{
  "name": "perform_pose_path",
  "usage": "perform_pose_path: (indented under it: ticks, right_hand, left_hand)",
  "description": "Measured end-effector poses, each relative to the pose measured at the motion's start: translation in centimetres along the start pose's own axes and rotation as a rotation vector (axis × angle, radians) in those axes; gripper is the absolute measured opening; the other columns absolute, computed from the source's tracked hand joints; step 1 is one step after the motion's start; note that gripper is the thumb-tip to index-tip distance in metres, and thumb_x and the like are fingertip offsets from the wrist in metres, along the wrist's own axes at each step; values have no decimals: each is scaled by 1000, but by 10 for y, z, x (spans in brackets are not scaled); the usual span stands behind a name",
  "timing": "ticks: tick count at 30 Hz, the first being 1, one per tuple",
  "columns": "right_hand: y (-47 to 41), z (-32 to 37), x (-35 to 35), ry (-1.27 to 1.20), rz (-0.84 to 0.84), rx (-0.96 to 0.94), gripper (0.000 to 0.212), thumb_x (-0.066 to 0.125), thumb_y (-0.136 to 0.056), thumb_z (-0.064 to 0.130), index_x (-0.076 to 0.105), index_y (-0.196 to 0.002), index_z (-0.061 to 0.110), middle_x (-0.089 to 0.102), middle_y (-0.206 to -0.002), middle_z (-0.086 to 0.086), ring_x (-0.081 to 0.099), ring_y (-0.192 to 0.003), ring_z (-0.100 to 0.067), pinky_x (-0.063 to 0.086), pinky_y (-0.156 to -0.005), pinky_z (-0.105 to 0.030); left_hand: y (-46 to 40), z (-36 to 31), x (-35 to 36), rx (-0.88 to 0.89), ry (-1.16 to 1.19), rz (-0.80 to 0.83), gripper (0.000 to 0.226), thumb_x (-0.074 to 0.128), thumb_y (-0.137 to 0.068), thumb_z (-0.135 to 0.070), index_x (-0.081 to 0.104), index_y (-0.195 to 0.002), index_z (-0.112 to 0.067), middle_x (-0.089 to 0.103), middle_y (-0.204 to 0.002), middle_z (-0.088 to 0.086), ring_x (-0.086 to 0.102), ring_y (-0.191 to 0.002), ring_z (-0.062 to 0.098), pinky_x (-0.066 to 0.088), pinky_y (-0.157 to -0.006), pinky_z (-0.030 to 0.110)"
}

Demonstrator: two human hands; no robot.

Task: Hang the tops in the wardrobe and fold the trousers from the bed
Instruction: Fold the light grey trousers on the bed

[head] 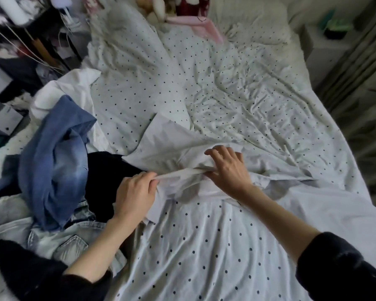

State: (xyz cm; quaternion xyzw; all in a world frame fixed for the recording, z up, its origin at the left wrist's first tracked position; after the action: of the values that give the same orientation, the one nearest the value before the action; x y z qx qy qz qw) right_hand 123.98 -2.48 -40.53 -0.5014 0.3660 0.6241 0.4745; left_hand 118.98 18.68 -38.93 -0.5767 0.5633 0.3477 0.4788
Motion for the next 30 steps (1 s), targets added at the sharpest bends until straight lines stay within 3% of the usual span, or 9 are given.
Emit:
perform_pose_path:
  ticks: [4,6,9,15,20,22,25,28,30]
  right_hand:
    - [-12,10,-23,11,-272,-131,22,82,-69,28,73,-86,16,65,-93,-9,63,-84,-31,47,-71,-42]
    - [-25,6,-18,-7,-259,-115,16,83,-68,26,75,-79,17,65,-87,-8,62,-81,-31,46,-70,-43]
    - [-54,-16,-4,-98,-82,68,19,62,-88,32,71,-88,15,64,-95,-7,54,-97,-29,34,-82,-37]
    - [-134,-52,29,-319,-2,324,18,48,-94,26,64,-95,16,67,-96,-16,60,-91,-37,32,-65,-31]
    - [-173,-76,69,-227,99,445,36,37,-99,23,44,-135,27,48,-137,-6,41,-127,-27,26,-102,-41]
    - [-161,-68,75,-235,89,424,49,34,-99,42,25,-146,30,31,-150,-1,23,-139,-22,12,-112,-50]
    - [-122,-42,74,-169,-15,301,54,33,-96,53,30,-145,31,22,-156,1,9,-146,-21,-3,-112,-58]
    - [-85,-7,72,-42,-11,114,57,36,-89,56,55,-131,23,44,-144,-11,36,-136,-33,14,-104,-68]
    - [-74,9,83,31,89,16,60,33,-87,58,57,-129,23,50,-139,-11,44,-130,-33,23,-101,-68]
  left_hand:
    - [-77,5,-29,-13,-13,-79,16,68,-84,-23,72,-93,-10,72,-83,14,65,-71,37,43,-58,32]
    - [-114,2,-30,13,-26,-98,20,66,-86,-29,72,-95,-13,72,-87,12,64,-78,36,40,-65,32]
    - [-159,-1,-19,65,-65,-92,24,63,-87,-35,72,-95,-14,72,-96,7,62,-90,30,35,-77,33]
    - [-230,15,9,6,-169,-184,46,59,-85,-46,57,-123,-19,59,-113,7,46,-108,29,26,-86,37]
    - [-217,53,75,-128,-74,50,63,54,-89,-47,33,-141,-18,42,-133,10,39,-122,31,33,-95,44]
    - [-194,78,93,-199,-44,104,62,56,-88,-44,36,-139,-15,43,-133,12,41,-121,33,37,-93,46]
    - [-167,114,106,-354,66,121,44,59,-87,-42,52,-118,-11,53,-117,14,50,-110,34,44,-86,45]
    - [-146,137,119,-486,184,251,32,58,-87,-46,59,-95,-15,61,-98,6,58,-95,28,49,-78,39]
    - [-137,143,126,-514,233,316,30,61,-85,-45,59,-91,-15,62,-94,4,59,-91,24,49,-75,35]
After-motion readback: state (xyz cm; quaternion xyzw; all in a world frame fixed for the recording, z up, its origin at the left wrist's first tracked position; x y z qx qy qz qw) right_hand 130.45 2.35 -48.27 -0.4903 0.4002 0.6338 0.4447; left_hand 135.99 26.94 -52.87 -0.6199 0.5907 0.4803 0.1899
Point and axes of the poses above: each hand's wrist, its own y-axis away from the middle knuckle, its own x-axis out of the palm, z = x × y, the point moved 5 cm from there along -y, towards the middle knuckle
